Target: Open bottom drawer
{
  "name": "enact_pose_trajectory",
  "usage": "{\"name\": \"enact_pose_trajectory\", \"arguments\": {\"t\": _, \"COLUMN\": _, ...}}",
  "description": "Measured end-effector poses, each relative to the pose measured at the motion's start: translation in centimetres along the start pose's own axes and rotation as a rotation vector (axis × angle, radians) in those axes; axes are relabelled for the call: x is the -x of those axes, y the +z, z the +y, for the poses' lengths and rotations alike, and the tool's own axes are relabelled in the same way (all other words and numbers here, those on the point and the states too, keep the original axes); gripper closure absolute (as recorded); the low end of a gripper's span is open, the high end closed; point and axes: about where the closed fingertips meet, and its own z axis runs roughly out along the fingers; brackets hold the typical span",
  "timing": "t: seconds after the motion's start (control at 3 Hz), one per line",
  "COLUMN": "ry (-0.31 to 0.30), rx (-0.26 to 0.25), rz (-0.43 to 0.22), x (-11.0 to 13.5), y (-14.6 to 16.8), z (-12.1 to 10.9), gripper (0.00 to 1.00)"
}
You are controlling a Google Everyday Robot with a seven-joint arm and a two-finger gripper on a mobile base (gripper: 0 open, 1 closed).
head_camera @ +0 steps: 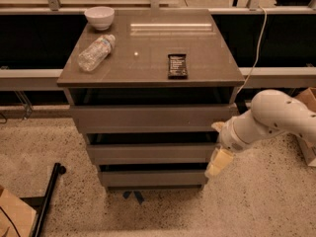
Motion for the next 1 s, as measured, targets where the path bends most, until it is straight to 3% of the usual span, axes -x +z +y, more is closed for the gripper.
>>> {"name": "enact_pose_trajectory", "arguments": {"t": 0.33, "ry": -0.062, "rx": 0.000, "rz": 0.022, "x": -0.5, "y": 1.4, "z": 0.8, "gripper": 0.00}}
{"name": "enact_pose_trajectory", "arguments": {"t": 0.67, "ry": -0.096, "rx": 0.016, "rz": -0.012, "x": -2.0, "y": 4.0, "z": 1.2, "gripper": 0.00}}
{"name": "enact_pose_trajectory", "arguments": {"t": 1.0, "ry": -0.110, "rx": 0.030, "rz": -0.013, "x": -5.1, "y": 11.0, "z": 2.5, "gripper": 0.00}}
